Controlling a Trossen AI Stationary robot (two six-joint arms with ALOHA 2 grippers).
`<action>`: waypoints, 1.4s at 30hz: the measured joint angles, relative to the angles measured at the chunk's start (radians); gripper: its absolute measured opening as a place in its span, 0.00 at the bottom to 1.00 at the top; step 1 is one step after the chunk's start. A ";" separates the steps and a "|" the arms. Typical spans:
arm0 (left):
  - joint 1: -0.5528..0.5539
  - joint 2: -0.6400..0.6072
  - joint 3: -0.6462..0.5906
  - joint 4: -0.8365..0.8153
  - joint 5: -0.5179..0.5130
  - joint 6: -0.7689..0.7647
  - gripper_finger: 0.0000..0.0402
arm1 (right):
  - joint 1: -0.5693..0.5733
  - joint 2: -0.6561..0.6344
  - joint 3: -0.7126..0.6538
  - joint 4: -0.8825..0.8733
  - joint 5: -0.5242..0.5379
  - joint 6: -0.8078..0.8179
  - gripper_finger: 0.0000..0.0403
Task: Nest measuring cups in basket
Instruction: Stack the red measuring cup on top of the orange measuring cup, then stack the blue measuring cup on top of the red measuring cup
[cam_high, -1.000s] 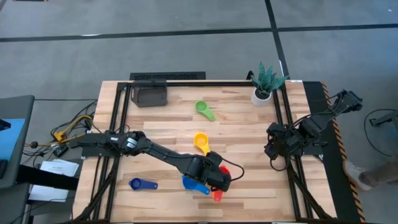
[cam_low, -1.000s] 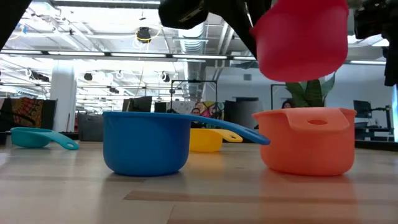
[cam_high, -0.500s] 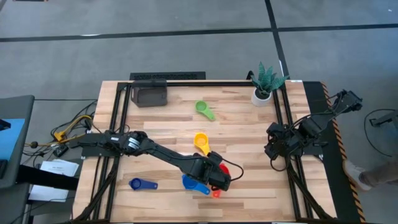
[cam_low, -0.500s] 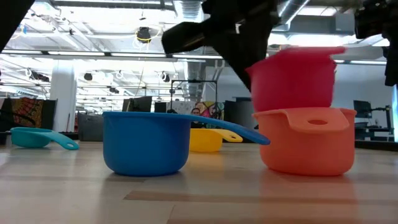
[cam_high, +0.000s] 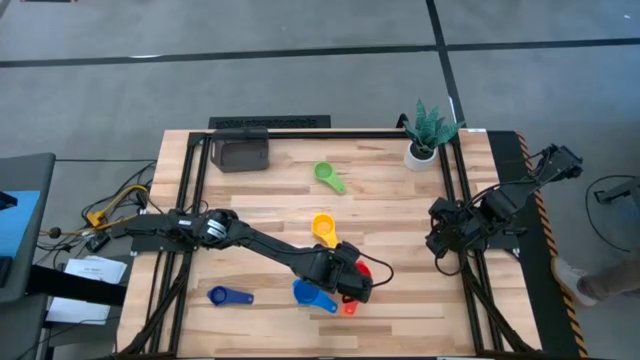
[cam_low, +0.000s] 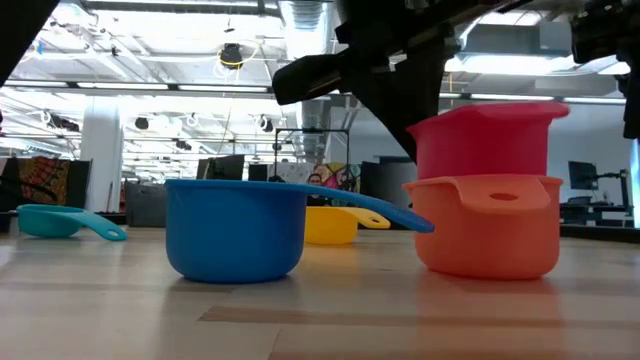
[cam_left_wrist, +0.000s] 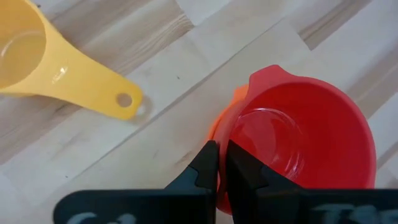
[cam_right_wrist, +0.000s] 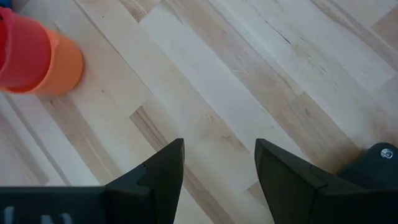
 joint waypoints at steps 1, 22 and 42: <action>0.001 0.000 0.000 -0.001 0.000 0.000 0.01 | 0.000 0.000 0.000 0.000 -0.001 0.000 0.54; 0.011 0.000 0.001 -0.001 0.053 0.000 0.07 | 0.000 0.000 0.000 0.000 -0.006 -0.009 0.54; 0.054 -0.008 0.100 -0.100 0.156 -0.002 0.26 | 0.000 0.000 0.000 -0.004 -0.021 -0.101 0.54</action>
